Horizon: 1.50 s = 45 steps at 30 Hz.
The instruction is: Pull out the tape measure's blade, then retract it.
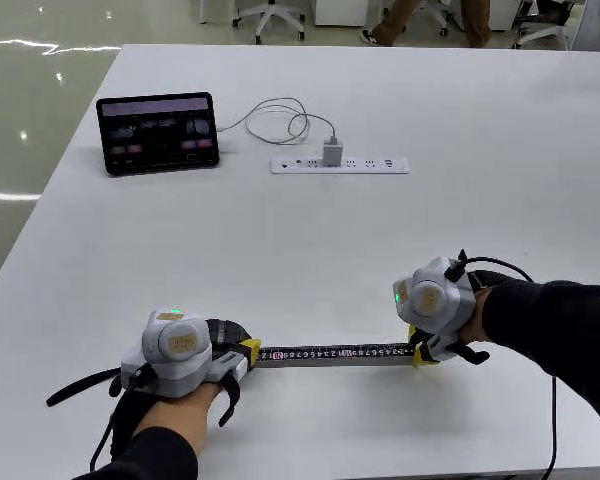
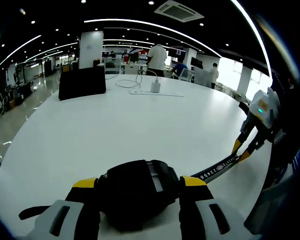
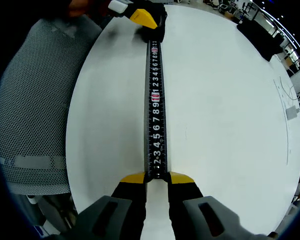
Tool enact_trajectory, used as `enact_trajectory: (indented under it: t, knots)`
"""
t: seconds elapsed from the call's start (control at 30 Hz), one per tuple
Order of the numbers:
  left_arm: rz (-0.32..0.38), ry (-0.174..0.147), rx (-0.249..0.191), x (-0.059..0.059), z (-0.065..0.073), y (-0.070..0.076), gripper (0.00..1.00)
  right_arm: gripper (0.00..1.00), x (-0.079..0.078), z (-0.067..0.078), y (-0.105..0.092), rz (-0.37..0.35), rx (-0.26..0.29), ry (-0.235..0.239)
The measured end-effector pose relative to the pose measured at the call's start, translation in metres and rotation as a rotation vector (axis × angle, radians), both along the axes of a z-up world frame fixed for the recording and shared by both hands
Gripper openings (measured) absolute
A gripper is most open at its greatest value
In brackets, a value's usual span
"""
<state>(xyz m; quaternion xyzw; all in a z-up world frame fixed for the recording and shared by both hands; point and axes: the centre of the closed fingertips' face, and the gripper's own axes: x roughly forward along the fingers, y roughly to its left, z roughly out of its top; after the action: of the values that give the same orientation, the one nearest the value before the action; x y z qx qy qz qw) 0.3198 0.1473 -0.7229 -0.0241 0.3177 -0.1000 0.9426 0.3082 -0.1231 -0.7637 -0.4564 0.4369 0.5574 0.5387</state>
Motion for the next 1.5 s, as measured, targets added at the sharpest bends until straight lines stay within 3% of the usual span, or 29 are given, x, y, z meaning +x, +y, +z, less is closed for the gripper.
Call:
enact_trajectory:
  t: [0.2, 0.33, 0.83, 0.97, 1.5]
  knots:
    - [-0.032, -0.002, 0.069, 0.000, -0.002, -0.001, 0.59, 0.11, 0.002, 0.000, -0.001, -0.042, 0.020, 0.020]
    - [-0.034, -0.004, 0.075, 0.000, -0.003, 0.000, 0.59, 0.11, 0.002, 0.000, 0.000, -0.053, 0.026, 0.020]
    - [-0.025, -0.003, 0.052, 0.000, -0.002, 0.001, 0.59, 0.11, 0.001, 0.000, 0.001, -0.101, 0.076, 0.009]
    - [-0.026, -0.001, 0.050, 0.000, -0.002, 0.000, 0.58, 0.11, 0.000, 0.001, 0.004, -0.083, 0.090, 0.001]
    - [-0.028, -0.003, 0.045, -0.001, -0.001, 0.000, 0.58, 0.11, -0.001, 0.002, 0.013, -0.113, 0.099, 0.006]
